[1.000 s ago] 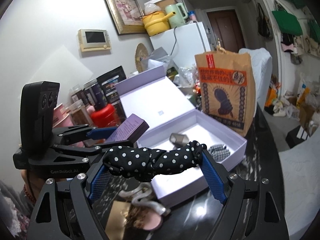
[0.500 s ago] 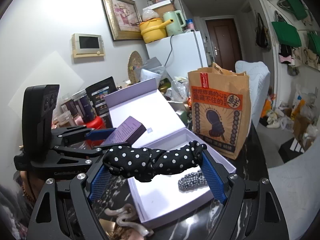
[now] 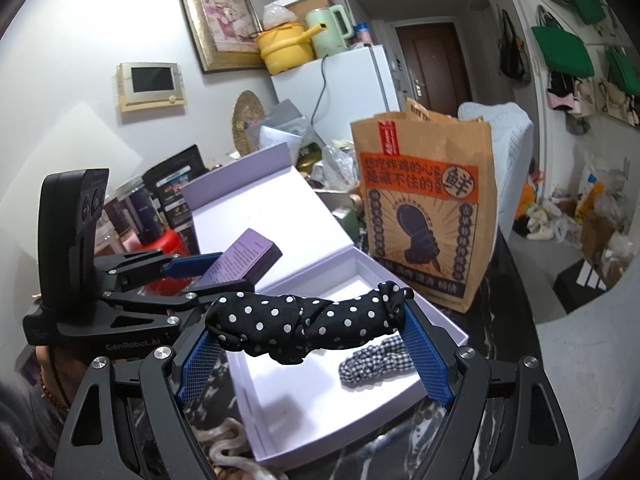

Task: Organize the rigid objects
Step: 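Lower the purple box into the lavender box while the right tool lowers the scrunchie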

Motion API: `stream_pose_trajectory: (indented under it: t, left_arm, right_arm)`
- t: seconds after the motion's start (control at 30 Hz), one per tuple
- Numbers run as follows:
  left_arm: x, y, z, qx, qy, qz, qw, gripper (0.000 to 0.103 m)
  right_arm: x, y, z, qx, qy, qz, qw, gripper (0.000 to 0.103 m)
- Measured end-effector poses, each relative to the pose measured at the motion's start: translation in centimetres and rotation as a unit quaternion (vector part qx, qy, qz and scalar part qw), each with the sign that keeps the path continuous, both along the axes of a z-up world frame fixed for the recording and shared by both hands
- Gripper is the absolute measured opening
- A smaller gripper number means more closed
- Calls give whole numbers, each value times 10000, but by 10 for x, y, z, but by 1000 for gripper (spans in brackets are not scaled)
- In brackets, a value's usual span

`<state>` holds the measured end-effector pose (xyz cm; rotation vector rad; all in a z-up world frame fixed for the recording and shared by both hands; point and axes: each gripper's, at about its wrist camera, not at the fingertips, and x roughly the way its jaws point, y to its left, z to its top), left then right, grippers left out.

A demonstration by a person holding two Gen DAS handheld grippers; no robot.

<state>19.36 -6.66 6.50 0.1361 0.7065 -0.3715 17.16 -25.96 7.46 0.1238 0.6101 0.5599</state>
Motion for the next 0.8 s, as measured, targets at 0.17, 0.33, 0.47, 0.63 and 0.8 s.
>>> stream_pose_trajectory:
  t: [0.17,0.33,0.47,0.63,0.8]
  left_arm:
    - [8,-2,-11,58,128,6,9999,50]
    - [17,-3,-21,146,246,20,9996,50]
    - [22,-5,-28,200,326,34,9993,50]
    - [27,-5,-40,231,474,77,9986,50]
    - [32,-5,-52,168,647,54,9977,50]
  right_arm:
    - [8,-2,-11,-11,134,-26,9999,85]
    - [15,-1,-20,-38,234,-49,9997,85]
    - [20,-1,-29,-37,339,-69,9994,85]
    - [23,-2,-41,-59,489,-120,9987,85]
    - [27,-1,-52,-221,580,-223,9978,85]
